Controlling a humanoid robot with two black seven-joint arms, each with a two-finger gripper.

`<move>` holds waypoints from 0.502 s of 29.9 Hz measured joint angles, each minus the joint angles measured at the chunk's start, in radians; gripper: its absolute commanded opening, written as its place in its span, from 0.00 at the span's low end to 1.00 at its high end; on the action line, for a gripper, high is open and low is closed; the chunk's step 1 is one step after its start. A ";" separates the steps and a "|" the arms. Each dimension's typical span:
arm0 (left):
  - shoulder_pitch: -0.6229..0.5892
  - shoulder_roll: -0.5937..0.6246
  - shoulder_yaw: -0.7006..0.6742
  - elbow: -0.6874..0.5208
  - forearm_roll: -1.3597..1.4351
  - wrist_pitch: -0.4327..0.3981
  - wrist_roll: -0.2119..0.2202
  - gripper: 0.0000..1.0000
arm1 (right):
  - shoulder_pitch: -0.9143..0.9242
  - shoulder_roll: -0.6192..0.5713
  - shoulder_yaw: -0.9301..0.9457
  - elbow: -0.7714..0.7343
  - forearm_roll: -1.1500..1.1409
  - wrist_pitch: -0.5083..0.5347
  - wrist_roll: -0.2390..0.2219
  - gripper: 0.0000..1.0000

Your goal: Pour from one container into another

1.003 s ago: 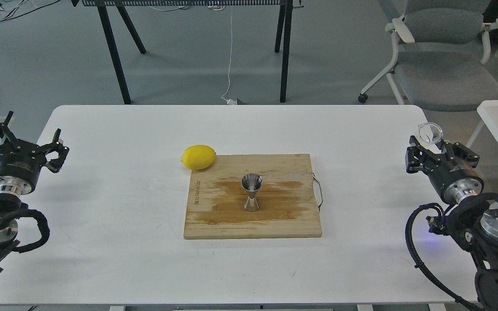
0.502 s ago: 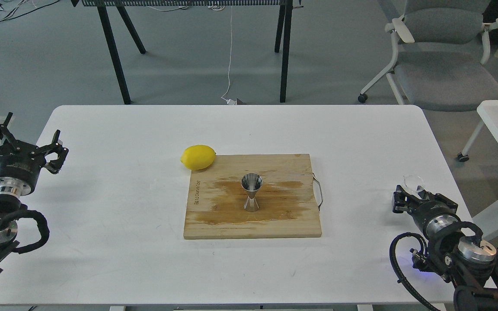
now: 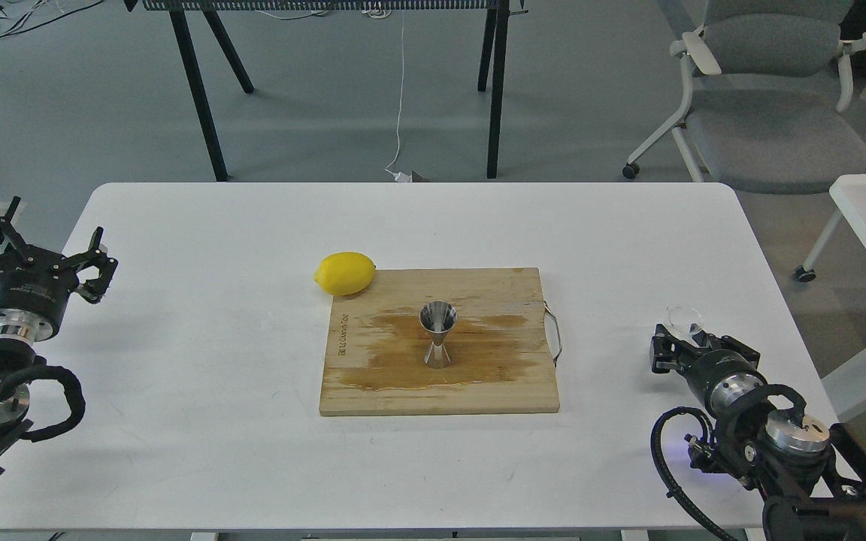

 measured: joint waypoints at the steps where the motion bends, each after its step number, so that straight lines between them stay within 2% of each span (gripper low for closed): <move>1: 0.000 0.000 0.000 0.000 0.000 0.000 0.000 0.99 | 0.001 0.002 0.000 -0.004 -0.001 0.001 0.000 0.52; 5: 0.000 0.000 0.000 0.003 0.000 0.000 0.000 0.99 | 0.002 0.004 -0.001 -0.011 -0.002 0.002 -0.001 0.59; 11: 0.000 -0.002 0.000 0.011 0.000 0.000 0.000 0.99 | 0.002 0.003 -0.001 -0.002 -0.004 0.003 -0.002 0.86; 15: 0.000 -0.008 0.000 0.011 0.000 0.000 0.000 0.99 | 0.002 0.003 -0.001 0.000 -0.004 0.005 -0.002 0.93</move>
